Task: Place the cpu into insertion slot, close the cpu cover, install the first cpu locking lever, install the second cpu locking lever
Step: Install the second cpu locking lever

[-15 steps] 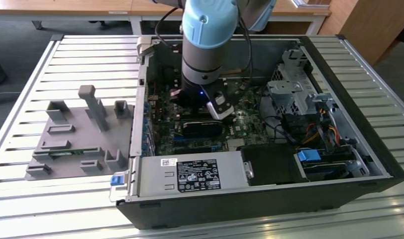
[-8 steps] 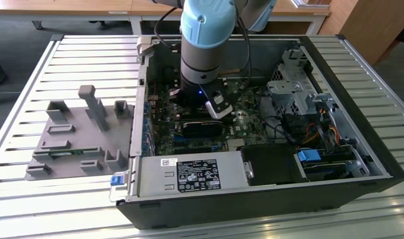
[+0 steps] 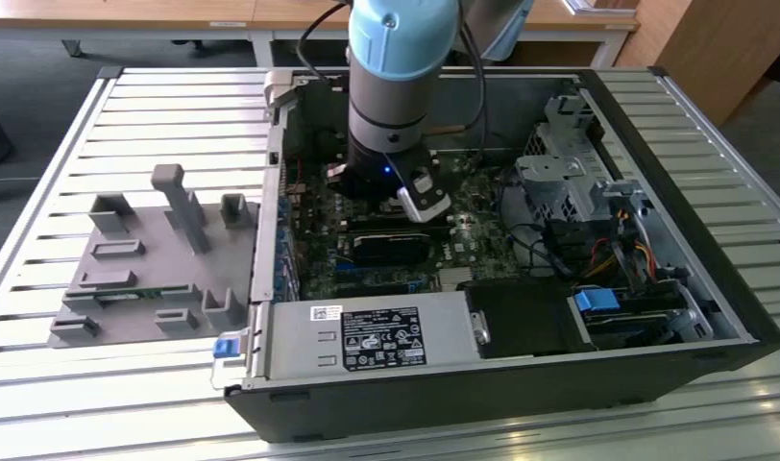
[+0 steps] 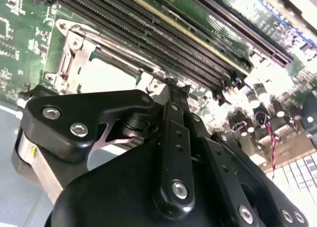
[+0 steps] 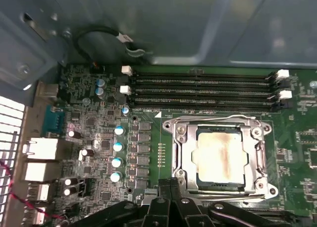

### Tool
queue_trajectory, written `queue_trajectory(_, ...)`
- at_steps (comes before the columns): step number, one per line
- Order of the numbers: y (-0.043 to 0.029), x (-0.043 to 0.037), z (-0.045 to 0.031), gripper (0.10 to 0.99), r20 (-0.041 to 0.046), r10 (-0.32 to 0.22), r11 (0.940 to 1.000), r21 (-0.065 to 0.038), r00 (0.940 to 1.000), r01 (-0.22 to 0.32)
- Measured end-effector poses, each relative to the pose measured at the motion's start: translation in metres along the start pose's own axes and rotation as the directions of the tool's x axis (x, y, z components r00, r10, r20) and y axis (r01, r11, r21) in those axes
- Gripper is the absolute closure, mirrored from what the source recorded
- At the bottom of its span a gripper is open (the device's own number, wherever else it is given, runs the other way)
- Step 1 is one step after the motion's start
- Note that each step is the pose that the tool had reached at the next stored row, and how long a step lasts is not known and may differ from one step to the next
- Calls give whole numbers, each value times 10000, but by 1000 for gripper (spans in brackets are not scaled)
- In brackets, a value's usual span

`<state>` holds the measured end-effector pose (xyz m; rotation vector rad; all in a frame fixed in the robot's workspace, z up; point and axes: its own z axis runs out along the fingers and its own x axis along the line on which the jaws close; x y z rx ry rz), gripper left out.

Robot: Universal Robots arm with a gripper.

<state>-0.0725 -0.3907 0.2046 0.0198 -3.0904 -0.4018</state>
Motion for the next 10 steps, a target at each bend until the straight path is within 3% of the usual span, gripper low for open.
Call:
queue_trajectory(7,33,3,-125,980,0,0,10000,-5,10000,0)
queue_trajectory(10,36,3,-133,980,2,-1,10000,-11,10000,1)
